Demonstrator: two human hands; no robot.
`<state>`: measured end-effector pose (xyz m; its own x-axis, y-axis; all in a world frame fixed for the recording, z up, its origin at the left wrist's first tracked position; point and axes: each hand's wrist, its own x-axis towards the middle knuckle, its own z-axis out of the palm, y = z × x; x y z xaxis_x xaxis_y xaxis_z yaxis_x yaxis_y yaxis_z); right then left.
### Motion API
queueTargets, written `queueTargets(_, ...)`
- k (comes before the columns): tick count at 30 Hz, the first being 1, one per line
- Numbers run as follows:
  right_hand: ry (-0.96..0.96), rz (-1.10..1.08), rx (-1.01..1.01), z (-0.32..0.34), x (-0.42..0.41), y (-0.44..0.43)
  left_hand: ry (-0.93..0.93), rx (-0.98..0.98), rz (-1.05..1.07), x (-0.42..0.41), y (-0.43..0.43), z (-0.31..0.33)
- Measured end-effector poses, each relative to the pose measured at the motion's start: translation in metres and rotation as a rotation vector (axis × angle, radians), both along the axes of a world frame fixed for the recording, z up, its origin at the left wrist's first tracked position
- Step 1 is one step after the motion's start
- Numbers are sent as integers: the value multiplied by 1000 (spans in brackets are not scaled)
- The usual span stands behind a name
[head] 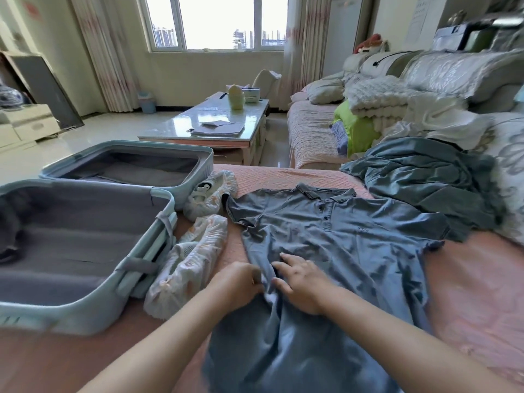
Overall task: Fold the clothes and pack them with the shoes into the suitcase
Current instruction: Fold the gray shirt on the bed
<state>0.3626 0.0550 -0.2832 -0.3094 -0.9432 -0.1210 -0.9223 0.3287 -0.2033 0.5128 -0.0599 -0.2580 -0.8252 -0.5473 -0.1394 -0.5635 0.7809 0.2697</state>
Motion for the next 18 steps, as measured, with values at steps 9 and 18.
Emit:
queueTargets(9,37,6,197,10,9,36,-238,-210,305,48,1,22)
queueTargets(18,86,32,-41,26,-25,119,144,-49,-319,-8,64,30)
